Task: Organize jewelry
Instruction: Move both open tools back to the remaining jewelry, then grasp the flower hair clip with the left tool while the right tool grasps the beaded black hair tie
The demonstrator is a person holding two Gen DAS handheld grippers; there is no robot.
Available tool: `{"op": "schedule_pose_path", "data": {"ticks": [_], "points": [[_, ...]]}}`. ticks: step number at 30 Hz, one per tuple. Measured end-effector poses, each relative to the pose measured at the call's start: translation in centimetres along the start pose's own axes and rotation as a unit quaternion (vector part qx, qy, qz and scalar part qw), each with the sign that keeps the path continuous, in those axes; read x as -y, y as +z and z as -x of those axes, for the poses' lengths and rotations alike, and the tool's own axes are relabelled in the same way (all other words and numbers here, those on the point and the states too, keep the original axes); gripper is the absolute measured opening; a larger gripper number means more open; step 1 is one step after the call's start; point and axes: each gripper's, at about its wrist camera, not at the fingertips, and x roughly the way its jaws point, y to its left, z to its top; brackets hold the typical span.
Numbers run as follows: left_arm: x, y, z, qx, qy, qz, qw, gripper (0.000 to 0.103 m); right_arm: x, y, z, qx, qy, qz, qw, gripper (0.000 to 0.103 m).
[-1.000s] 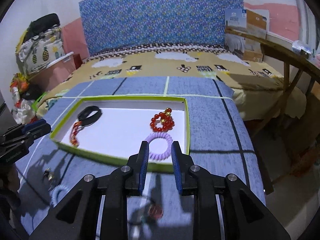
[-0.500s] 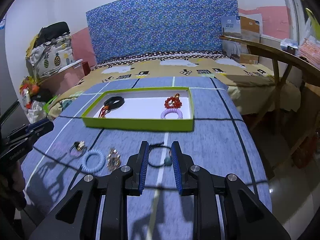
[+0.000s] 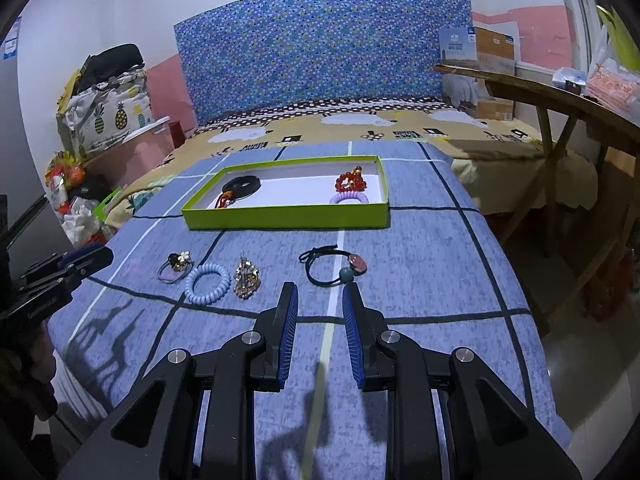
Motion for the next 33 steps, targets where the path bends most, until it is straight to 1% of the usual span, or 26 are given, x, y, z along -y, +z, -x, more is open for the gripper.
{"op": "schedule_pose_path", "data": {"ticks": [9, 21, 26, 27, 28, 33], "points": [[-0.4, -0.2, -1.8, -0.025, 0.000, 0.000, 0.9997, 0.032, 0.3, 0.0, -1.2, -0.012, 0.010, -0.003, 1.000, 0.024], [-1.2, -0.1, -6.2, -0.082, 0.014, -0.003, 0.9966, 0.033, 0.8, 0.7, -4.1, -0.034, 0.013, -0.001, 0.999, 0.024], [-1.5, -0.2, -8.0, -0.114, 0.023, 0.002, 0.9932, 0.033, 1.2, 1.1, -5.7, -0.045, 0.008, 0.003, 0.999, 0.024], [-1.6, -0.2, -8.2, -0.121, 0.019, 0.006, 0.9925, 0.033, 1.4, 1.2, -6.1, -0.047, 0.007, 0.004, 0.999, 0.024], [-1.6, -0.1, -8.4, -0.125, 0.014, 0.010, 0.9920, 0.033, 1.5, 1.4, -6.5, -0.049, 0.006, 0.004, 0.999, 0.024], [-1.5, -0.2, -9.0, -0.139, 0.020, 0.008, 0.9901, 0.033, 2.3, 2.0, -8.4, -0.063, -0.005, 0.005, 0.998, 0.024]]}}
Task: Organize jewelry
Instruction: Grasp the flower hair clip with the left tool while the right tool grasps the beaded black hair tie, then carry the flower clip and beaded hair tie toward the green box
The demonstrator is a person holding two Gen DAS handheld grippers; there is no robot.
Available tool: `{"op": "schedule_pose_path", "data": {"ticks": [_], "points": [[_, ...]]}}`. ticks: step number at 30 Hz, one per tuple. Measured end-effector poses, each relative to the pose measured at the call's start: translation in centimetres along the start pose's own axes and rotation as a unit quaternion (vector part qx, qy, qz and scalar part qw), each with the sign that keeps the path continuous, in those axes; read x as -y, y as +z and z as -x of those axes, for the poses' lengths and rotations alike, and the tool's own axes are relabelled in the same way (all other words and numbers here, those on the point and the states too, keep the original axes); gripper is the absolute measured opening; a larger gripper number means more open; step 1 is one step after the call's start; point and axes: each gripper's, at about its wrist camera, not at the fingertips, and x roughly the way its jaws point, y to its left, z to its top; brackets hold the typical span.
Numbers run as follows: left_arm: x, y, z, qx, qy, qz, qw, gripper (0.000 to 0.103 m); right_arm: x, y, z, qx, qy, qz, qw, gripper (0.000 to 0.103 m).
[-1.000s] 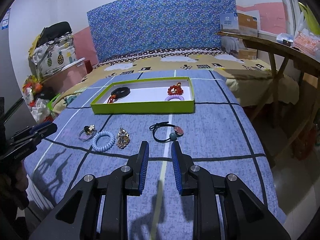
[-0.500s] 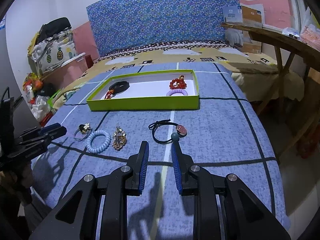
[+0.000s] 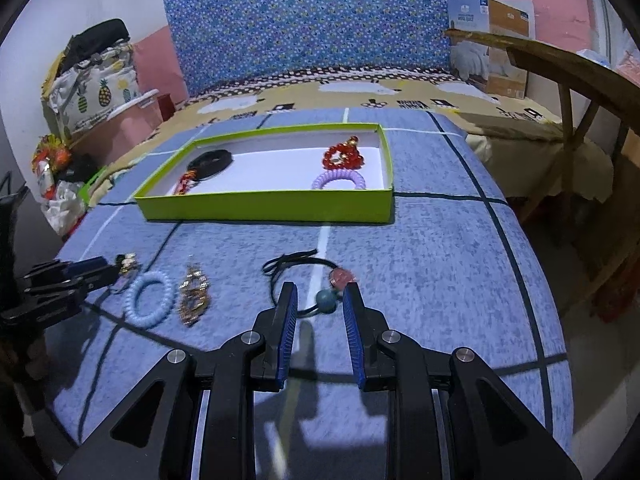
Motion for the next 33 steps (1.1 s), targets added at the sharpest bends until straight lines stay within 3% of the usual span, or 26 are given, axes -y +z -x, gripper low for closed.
{"op": "schedule_pose_path", "data": {"ticks": [9, 14, 19, 21, 33], "points": [[0.8, 0.0, 0.0, -0.001, 0.022, -0.027, 0.9994, 0.032, 0.8, 0.8, -2.5, -0.055, 0.009, -0.007, 0.998, 0.024], [1.4, 0.0, -0.1, 0.000, 0.015, -0.041, 0.9991, 0.018, 1.0, 1.3, -3.0, -0.065, 0.004, -0.012, 0.998, 0.024], [1.9, -0.1, 0.0, 0.000, 0.011, -0.053, 0.9985, 0.006, 0.9, 1.7, -3.5, -0.071, 0.000, -0.001, 0.997, 0.024], [2.0, -0.1, 0.0, 0.000, 0.009, -0.054, 0.9985, 0.003, 0.6, 1.8, -3.5, -0.072, -0.011, 0.010, 0.997, 0.016], [1.1, -0.9, 0.9, 0.008, -0.025, -0.029, 0.9992, 0.003, 1.2, 1.0, -2.2, -0.051, 0.002, -0.008, 0.999, 0.013]]}}
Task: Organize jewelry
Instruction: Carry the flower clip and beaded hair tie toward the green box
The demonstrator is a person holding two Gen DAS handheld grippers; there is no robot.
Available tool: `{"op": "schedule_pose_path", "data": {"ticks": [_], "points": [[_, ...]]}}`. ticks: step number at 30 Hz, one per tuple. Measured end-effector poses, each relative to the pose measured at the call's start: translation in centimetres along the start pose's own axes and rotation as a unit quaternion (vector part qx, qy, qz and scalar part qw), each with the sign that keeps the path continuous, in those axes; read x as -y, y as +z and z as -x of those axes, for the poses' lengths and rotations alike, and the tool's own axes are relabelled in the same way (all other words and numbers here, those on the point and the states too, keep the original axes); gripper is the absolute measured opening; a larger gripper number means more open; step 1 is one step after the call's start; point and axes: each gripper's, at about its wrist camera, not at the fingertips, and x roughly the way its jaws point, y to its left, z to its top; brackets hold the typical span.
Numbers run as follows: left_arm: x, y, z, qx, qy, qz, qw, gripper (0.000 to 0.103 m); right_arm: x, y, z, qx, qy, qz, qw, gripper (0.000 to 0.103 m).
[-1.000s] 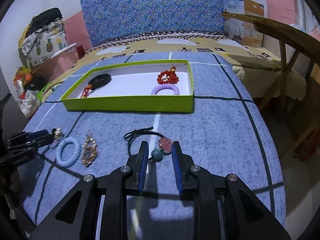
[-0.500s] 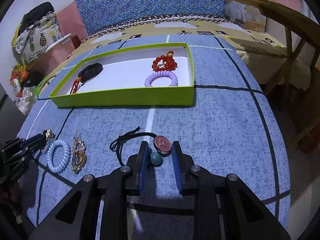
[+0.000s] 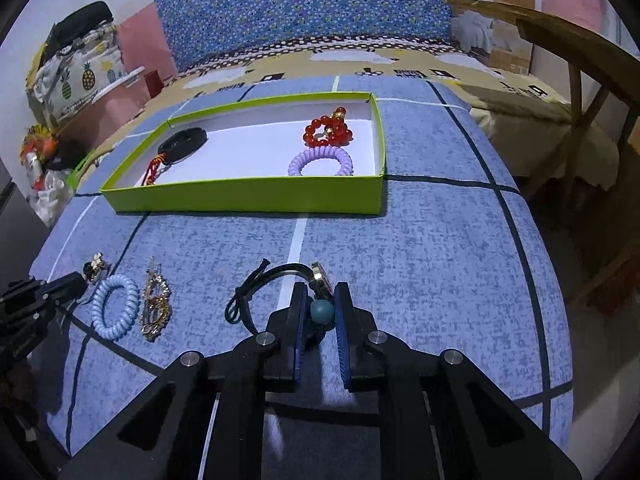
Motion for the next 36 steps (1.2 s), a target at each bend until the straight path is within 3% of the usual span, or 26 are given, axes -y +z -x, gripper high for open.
{"op": "schedule_pose_path", "data": {"ticks": [16, 36], "points": [[-1.7, 0.1, 3.9, 0.056, -0.029, 0.042, 0.9971, 0.003, -0.8, -1.4, 2.0, 0.019, 0.021, -0.015, 0.999, 0.013], [1.0, 3.2, 5.9, 0.102, -0.055, 0.005, 0.9933, 0.003, -1.6, 0.1, 4.8, 0.063, 0.028, -0.007, 0.998, 0.013]]}}
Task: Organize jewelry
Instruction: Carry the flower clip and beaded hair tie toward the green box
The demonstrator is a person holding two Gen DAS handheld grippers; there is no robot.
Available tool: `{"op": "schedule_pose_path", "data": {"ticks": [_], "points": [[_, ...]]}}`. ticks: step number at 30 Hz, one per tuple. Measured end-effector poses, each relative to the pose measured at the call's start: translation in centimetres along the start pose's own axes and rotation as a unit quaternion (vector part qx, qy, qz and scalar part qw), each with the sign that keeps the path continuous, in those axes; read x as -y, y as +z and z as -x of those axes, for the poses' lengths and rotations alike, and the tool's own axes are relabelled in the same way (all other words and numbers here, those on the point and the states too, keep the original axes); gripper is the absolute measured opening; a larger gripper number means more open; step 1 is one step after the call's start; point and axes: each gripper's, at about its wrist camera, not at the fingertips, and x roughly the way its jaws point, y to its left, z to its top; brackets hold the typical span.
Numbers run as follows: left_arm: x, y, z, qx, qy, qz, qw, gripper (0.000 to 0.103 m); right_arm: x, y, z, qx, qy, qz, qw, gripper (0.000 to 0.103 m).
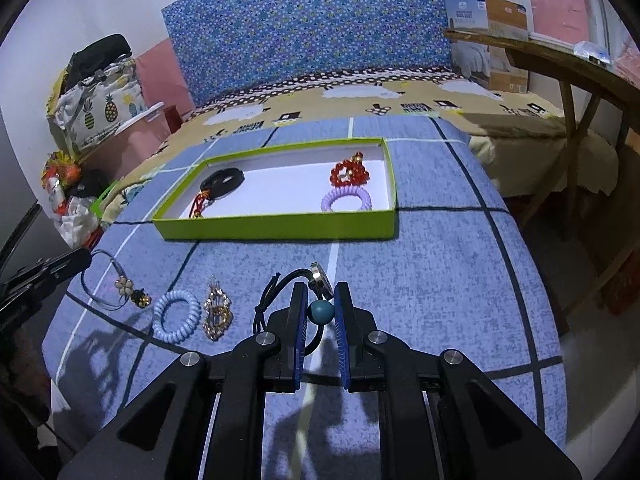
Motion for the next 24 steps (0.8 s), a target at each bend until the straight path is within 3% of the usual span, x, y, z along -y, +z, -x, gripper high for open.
{"op": "schedule_pose_path", "data": {"ticks": [12, 24], "points": [[0.9, 4.2, -2.5, 0.020, -0.004, -0.030, 0.9994, 0.003, -0.7, 3.9, -0.7, 0.027, 0.008, 0.019, 0.999, 0.013], [0.7, 8.4, -7.4, 0.025, 0.005, -0.054, 0.9982, 0.003, 0.0, 8.0, -5.0, 0.020, 0.008, 0.025, 0.999, 0.013]]}}
